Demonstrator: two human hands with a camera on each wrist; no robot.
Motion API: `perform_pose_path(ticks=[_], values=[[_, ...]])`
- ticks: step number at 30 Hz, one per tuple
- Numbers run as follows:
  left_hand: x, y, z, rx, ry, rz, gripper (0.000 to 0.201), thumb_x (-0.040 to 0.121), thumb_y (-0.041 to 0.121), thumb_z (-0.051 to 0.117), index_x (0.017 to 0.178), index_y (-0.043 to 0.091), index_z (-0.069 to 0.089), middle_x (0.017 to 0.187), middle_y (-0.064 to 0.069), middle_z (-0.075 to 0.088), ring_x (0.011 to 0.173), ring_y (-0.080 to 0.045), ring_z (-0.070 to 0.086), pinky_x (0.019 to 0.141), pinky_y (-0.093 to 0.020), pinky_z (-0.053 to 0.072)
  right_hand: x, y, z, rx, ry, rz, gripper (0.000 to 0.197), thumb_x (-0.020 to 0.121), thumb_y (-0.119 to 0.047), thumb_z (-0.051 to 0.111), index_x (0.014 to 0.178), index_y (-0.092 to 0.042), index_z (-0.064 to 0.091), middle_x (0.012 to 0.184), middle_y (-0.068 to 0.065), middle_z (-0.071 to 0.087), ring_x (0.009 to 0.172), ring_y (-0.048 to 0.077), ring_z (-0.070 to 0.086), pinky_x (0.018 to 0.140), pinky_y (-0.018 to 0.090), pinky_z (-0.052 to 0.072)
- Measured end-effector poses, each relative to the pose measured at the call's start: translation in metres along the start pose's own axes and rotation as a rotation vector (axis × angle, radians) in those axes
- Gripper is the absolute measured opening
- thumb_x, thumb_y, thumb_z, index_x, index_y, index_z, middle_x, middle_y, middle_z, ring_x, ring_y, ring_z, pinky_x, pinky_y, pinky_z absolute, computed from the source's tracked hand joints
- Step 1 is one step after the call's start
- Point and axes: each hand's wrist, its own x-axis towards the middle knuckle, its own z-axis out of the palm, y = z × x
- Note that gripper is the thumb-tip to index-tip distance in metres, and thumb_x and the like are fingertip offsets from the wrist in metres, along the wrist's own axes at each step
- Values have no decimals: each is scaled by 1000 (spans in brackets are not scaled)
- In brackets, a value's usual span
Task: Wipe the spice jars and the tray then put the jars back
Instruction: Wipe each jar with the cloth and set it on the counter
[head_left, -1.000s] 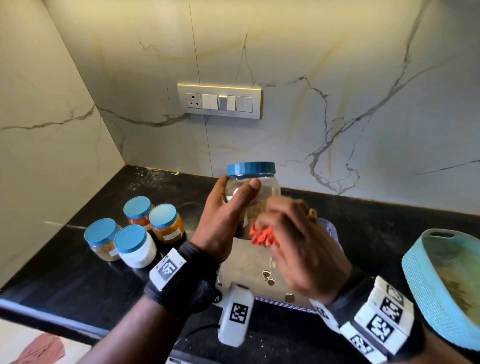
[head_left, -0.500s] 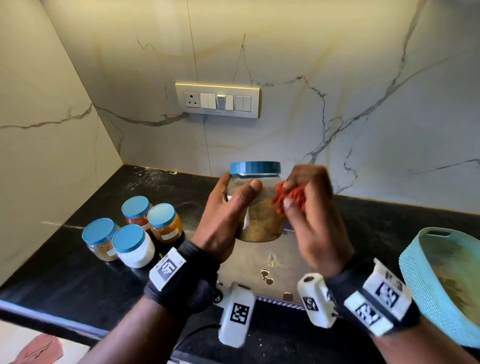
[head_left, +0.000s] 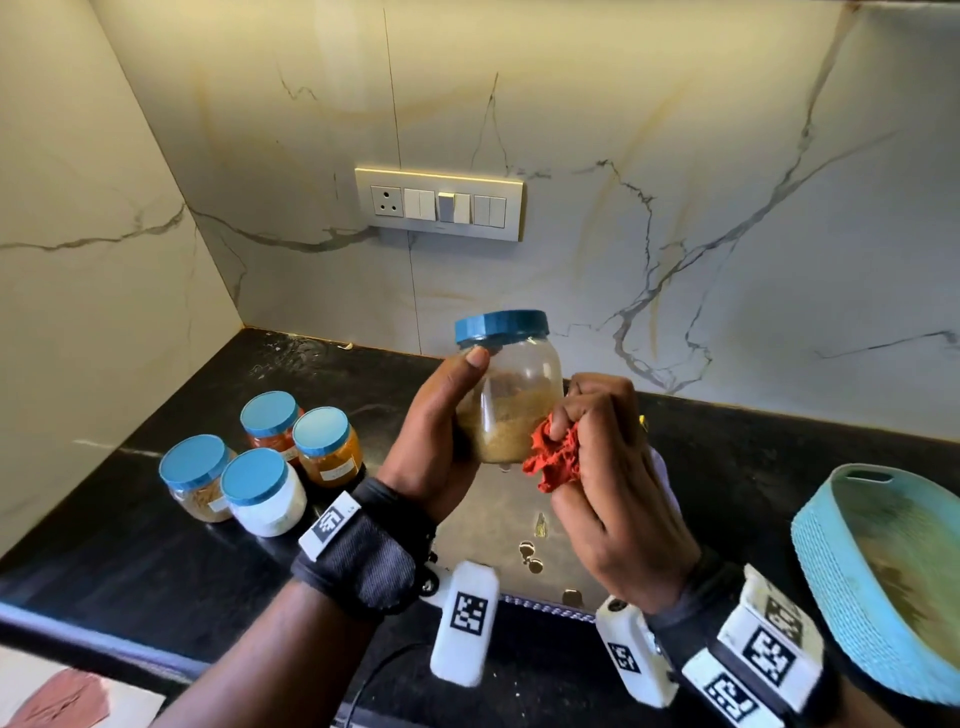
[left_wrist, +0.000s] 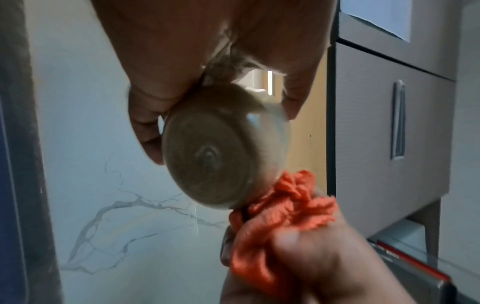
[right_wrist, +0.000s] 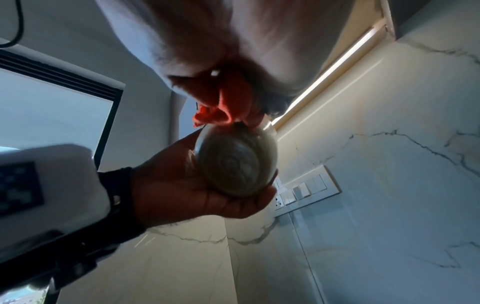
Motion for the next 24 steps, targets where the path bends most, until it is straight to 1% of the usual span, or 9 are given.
perform_pose_path(ticks=[2,3,6,8,11,14,18,20,24], values=[[-1,-3,-1,75,27,12,51,93,40,64,131,6,62,129,-29,64,122,-48,60,106,-64,45,-4,0,2,-76,-10,35,19,80,-3,52,97,-10,50,107,-2,42,96,10,48,91,5,30],[-2,-4,0,133,45,20,60,87,42,70,134,5,58,132,-28,63,123,-47,60,104,-63,49,-5,1,3,-99,-18,44,22,80,1,56,99,-10,53,108,-2,44,97,8,48,92,2,29],[-4,-6,2,258,64,85,72,73,41,82,131,4,58,122,-23,70,109,-34,70,91,-45,60,-6,6,1,-104,-68,-8,32,80,7,57,108,-9,59,116,2,47,110,11,51,99,7,33],[-5,-9,1,258,72,95,72,72,38,83,129,3,58,120,-23,71,110,-36,70,92,-47,60,0,10,-4,-88,-43,-36,34,79,9,57,110,-6,61,118,4,50,115,14,52,103,15,38],[-6,-14,4,257,46,86,70,72,37,84,129,5,57,120,-20,71,114,-39,69,95,-53,59,19,25,-14,-74,102,12,34,80,16,63,110,-1,63,116,10,55,114,15,55,104,16,40],[-5,-13,8,250,44,98,70,71,39,83,128,6,58,119,-17,73,110,-34,72,89,-46,61,24,25,-19,-60,134,-4,31,83,11,66,111,-1,63,117,10,56,114,13,54,103,17,41],[-3,-6,4,258,79,150,69,68,41,81,121,3,60,99,-7,76,89,-18,74,73,-26,59,-3,5,-5,-177,-33,-161,26,87,-6,57,112,-14,59,122,4,55,114,17,56,102,24,45],[-4,-7,2,267,76,141,69,66,41,81,122,5,61,104,-10,76,93,-22,74,75,-29,60,0,11,-7,-168,-39,-152,28,86,-3,60,111,-13,60,120,4,56,112,16,57,101,23,46],[-6,-10,5,262,53,128,71,66,40,81,124,6,60,111,-15,74,100,-27,73,79,-37,62,24,26,-19,-82,135,-5,28,83,5,67,111,-2,63,116,8,58,114,13,55,102,16,43]])
